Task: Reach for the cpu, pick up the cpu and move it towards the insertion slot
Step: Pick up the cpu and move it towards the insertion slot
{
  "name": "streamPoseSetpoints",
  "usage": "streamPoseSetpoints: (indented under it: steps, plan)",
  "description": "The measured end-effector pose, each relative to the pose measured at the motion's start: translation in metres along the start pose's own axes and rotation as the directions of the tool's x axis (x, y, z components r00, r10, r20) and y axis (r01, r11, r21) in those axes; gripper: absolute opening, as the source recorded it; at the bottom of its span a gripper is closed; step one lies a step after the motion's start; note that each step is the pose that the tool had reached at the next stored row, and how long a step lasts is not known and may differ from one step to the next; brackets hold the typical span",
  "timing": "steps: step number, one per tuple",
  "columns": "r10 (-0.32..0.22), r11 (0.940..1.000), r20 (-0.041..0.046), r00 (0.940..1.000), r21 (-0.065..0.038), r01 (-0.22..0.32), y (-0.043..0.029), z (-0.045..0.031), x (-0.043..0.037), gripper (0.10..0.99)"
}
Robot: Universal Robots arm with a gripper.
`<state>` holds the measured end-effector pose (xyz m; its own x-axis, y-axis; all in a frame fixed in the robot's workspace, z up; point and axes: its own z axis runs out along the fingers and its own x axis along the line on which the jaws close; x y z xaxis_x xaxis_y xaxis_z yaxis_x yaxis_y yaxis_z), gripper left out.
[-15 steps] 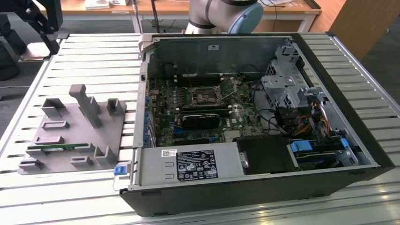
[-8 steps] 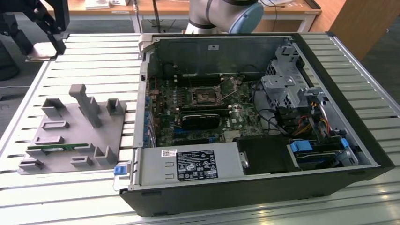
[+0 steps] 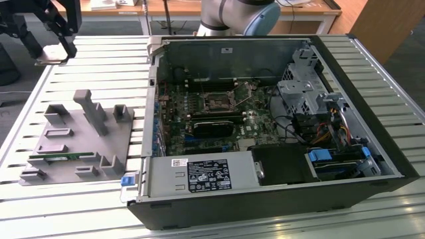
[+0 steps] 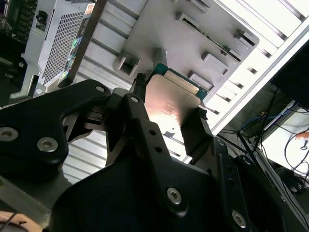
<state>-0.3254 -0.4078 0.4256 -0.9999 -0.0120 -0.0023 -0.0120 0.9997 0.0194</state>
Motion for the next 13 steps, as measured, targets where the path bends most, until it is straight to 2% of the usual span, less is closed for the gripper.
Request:
streamPoseSetpoints:
  steps: [13]
  plan:
    - [0.0,1.0,0.0,1.0,0.0,0.0,-0.0002,0.0001,-0.017,0.541]
